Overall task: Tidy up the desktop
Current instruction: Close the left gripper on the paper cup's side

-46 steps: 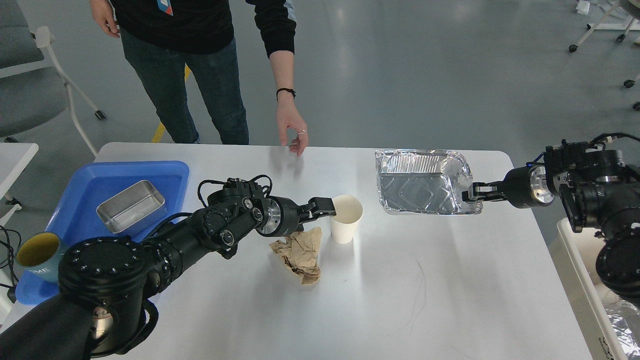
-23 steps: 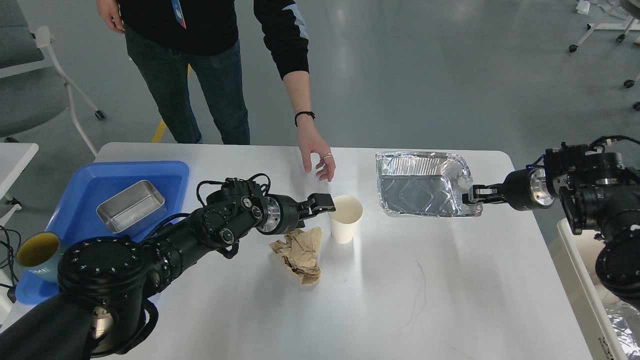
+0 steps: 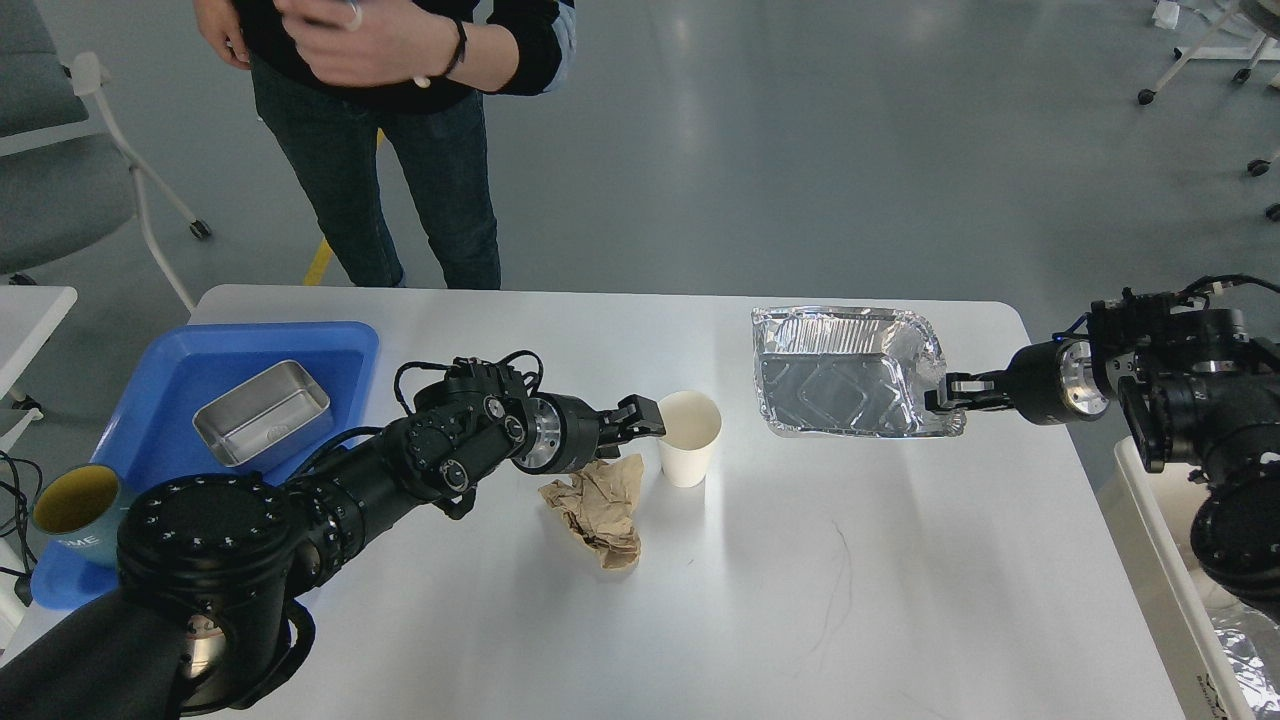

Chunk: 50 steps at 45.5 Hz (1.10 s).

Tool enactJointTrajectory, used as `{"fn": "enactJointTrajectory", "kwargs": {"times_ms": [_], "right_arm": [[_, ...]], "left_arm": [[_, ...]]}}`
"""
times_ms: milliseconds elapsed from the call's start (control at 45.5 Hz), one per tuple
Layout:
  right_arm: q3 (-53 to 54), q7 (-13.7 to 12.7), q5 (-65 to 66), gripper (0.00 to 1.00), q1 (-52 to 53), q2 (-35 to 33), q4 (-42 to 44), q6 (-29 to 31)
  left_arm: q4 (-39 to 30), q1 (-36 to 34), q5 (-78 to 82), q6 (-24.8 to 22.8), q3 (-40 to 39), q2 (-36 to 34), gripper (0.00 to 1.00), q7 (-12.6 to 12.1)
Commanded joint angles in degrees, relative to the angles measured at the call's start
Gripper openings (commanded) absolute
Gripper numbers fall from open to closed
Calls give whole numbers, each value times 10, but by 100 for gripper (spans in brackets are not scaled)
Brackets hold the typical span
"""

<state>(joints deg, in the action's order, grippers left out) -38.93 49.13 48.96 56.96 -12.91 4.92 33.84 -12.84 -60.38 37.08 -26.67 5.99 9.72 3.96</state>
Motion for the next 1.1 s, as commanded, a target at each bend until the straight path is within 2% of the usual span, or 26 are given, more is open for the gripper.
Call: {"fn": "enactJointTrajectory", "kwargs": {"times_ms": [0, 88, 417, 571, 747, 835, 1077], "right_arm": [[0, 0, 1, 0, 0, 1, 0, 0], [0, 0, 0, 0, -1, 0, 0, 0], [0, 0, 0, 0, -2, 1, 1, 0], [0, 0, 0, 0, -2, 1, 1, 0], [0, 0, 0, 0, -3, 2, 8, 0], [0, 0, 0, 0, -3, 2, 8, 0], [0, 0, 0, 0, -3, 2, 8, 0]], "left_arm": [[0, -1, 0, -6, 8, -1, 52, 0], [0, 0, 0, -7, 9, -1, 44, 0], [0, -1, 0, -13, 17, -1, 33, -2], [0, -1, 0, -14, 21, 0, 24, -4], [0, -2, 1, -27, 31, 0, 12, -6], [1, -3, 0, -30, 44, 0, 1, -6], [2, -9, 2, -43, 48, -1, 0, -6]]}}
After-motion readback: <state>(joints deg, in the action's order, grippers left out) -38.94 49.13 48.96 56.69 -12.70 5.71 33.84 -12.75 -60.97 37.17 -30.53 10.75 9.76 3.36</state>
